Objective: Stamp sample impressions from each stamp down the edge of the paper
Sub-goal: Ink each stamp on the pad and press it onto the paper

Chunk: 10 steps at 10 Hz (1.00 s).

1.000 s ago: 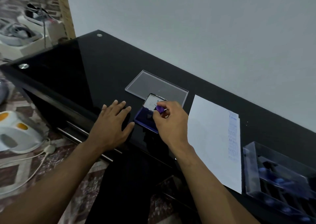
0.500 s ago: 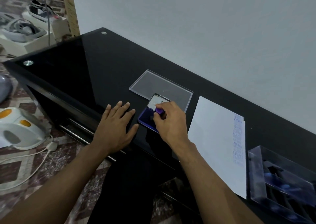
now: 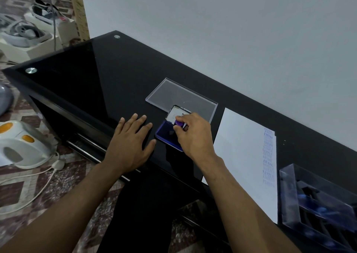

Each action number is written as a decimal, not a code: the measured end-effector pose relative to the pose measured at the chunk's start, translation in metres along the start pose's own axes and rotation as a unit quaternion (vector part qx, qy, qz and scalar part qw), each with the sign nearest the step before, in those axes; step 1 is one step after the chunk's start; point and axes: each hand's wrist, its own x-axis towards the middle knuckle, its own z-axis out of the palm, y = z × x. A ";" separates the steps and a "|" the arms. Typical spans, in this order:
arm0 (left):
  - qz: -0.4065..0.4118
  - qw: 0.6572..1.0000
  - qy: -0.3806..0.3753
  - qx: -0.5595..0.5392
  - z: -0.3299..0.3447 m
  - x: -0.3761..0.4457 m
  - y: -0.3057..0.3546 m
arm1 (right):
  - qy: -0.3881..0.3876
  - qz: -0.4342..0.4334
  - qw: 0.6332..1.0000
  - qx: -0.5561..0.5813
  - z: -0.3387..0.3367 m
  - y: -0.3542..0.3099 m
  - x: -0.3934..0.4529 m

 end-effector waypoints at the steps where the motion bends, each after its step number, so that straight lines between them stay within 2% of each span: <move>1: 0.001 1.000 0.003 -0.001 0.001 -0.001 0.001 | 0.001 0.001 1.000 -0.001 -0.002 0.000 0.000; 10: -0.002 1.000 0.002 -0.006 0.001 0.000 0.002 | -0.014 0.031 0.999 0.017 -0.004 -0.002 -0.002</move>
